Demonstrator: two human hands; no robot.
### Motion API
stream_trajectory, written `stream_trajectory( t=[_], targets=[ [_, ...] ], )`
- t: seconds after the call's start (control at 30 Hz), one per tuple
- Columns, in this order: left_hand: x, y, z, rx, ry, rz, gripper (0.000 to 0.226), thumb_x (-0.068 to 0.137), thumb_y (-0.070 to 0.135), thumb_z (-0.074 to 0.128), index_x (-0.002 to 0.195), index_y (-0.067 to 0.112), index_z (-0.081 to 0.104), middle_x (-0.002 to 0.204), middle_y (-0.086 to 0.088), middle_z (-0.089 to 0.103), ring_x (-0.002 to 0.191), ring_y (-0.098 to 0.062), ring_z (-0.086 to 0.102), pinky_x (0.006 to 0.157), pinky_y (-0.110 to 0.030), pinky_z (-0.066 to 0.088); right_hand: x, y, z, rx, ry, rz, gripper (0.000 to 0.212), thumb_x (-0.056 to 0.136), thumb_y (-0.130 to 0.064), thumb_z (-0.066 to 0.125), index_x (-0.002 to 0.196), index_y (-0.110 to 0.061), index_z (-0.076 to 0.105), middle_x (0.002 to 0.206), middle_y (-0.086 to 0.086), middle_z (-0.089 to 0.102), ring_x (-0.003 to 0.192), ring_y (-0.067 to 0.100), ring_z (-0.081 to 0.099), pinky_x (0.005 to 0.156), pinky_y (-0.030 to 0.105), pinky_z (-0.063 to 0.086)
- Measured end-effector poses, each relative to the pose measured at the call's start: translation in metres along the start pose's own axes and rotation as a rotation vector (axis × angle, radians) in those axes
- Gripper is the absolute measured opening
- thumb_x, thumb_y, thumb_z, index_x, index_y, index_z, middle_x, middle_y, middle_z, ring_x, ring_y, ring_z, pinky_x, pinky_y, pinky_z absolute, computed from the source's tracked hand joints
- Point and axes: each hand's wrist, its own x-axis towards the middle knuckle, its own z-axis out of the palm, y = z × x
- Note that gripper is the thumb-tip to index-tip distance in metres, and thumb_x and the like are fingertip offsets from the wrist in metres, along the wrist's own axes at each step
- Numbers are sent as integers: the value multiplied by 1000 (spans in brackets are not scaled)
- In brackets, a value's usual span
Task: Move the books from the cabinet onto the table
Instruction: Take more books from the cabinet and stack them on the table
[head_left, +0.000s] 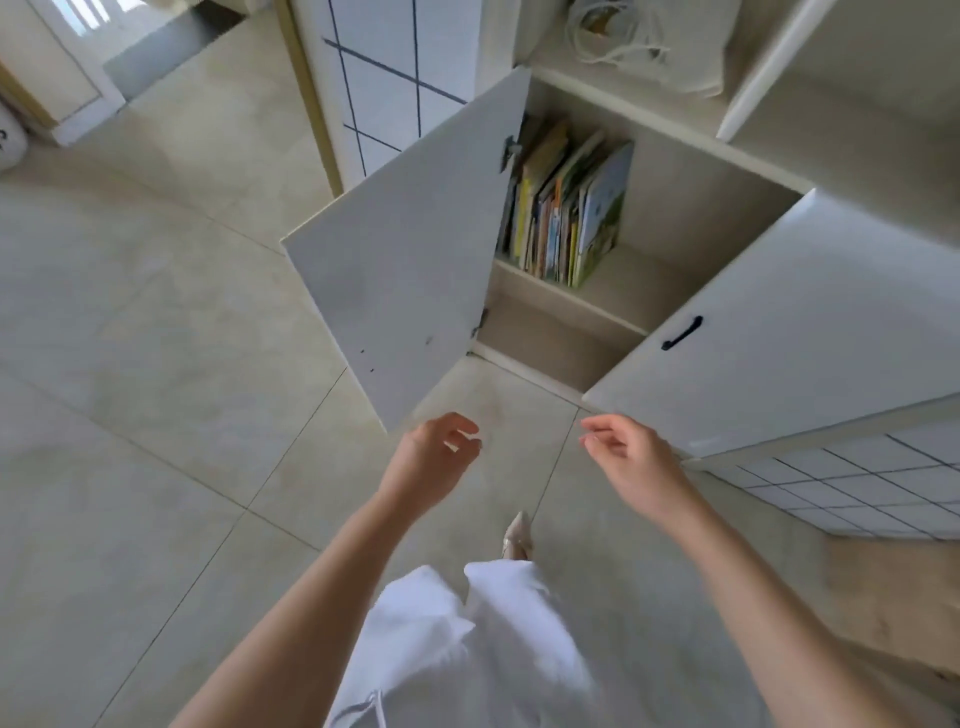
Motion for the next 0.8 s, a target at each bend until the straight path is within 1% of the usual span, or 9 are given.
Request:
stream_trajectory(
  t=[0.1, 0.17, 0.27, 0.37, 0.43, 0.5, 0.6, 0.7, 0.8],
  targets=[
    [52, 34, 17, 25, -45, 48, 15, 87, 29, 65, 100, 23, 69, 83, 10, 68, 77, -12, 62, 71, -21, 46, 39, 5, -35, 26, 37, 15, 20, 91, -16, 59, 109, -13, 65, 100, 4, 71, 93, 15, 65, 83, 21, 46],
    [85, 54, 30, 26, -22, 37, 15, 87, 28, 64, 100, 24, 69, 83, 11, 67, 80, -12, 63, 72, -23, 49, 69, 9, -56, 15, 34, 25, 20, 91, -18, 59, 109, -15, 66, 100, 3, 72, 95, 16, 66, 87, 26, 48],
    [143, 86, 51, 21, -8, -17, 15, 86, 29, 62, 99, 29, 69, 88, 11, 67, 85, -11, 63, 74, -23, 50, 129, 15, -92, -69, -38, 0, 24, 91, -21, 58, 113, -14, 66, 105, 3, 72, 103, 20, 65, 96, 34, 47],
    [185, 106, 66, 3, -19, -73, 14, 85, 27, 60, 95, 33, 67, 95, 8, 68, 88, -11, 63, 73, -24, 52, 180, 12, -119, -144, -111, -49, 29, 93, -19, 57, 119, -12, 64, 113, 5, 69, 107, 19, 62, 96, 29, 46],
    [212, 115, 79, -4, -20, -90, 15, 85, 24, 59, 96, 31, 68, 97, 6, 69, 88, -13, 63, 74, -23, 50, 219, 8, -133, -184, -153, -99, 26, 93, -16, 56, 118, -10, 63, 111, 6, 68, 105, 19, 62, 89, 24, 45],
    [238, 122, 89, -3, -18, -91, 17, 86, 22, 58, 98, 28, 68, 97, 6, 68, 89, -13, 63, 73, -22, 47, 256, 2, -141, -221, -187, -134, 24, 94, -14, 56, 117, -10, 60, 112, 7, 65, 106, 20, 61, 85, 23, 44],
    [272, 128, 102, -21, -10, -87, 19, 87, 19, 56, 100, 25, 68, 96, 10, 65, 90, -12, 62, 69, -16, 41, 305, -8, -141, -302, -217, -173, 32, 94, -15, 56, 125, -10, 54, 123, 6, 59, 113, 20, 56, 92, 28, 45],
    [302, 129, 116, -74, -6, -77, 22, 88, 15, 57, 106, 21, 67, 101, 9, 66, 93, -11, 62, 77, -19, 45, 348, -11, -134, -449, -200, -289, 38, 92, -14, 57, 129, -11, 51, 130, 8, 55, 117, 22, 53, 98, 34, 46],
    [335, 129, 129, -119, 29, -44, 28, 88, 12, 58, 115, 17, 64, 119, 1, 63, 98, -12, 59, 86, -23, 45, 394, -10, -123, -579, -151, -393, 47, 87, -10, 62, 132, -15, 48, 131, 9, 51, 115, 23, 53, 94, 32, 46]
  ],
)
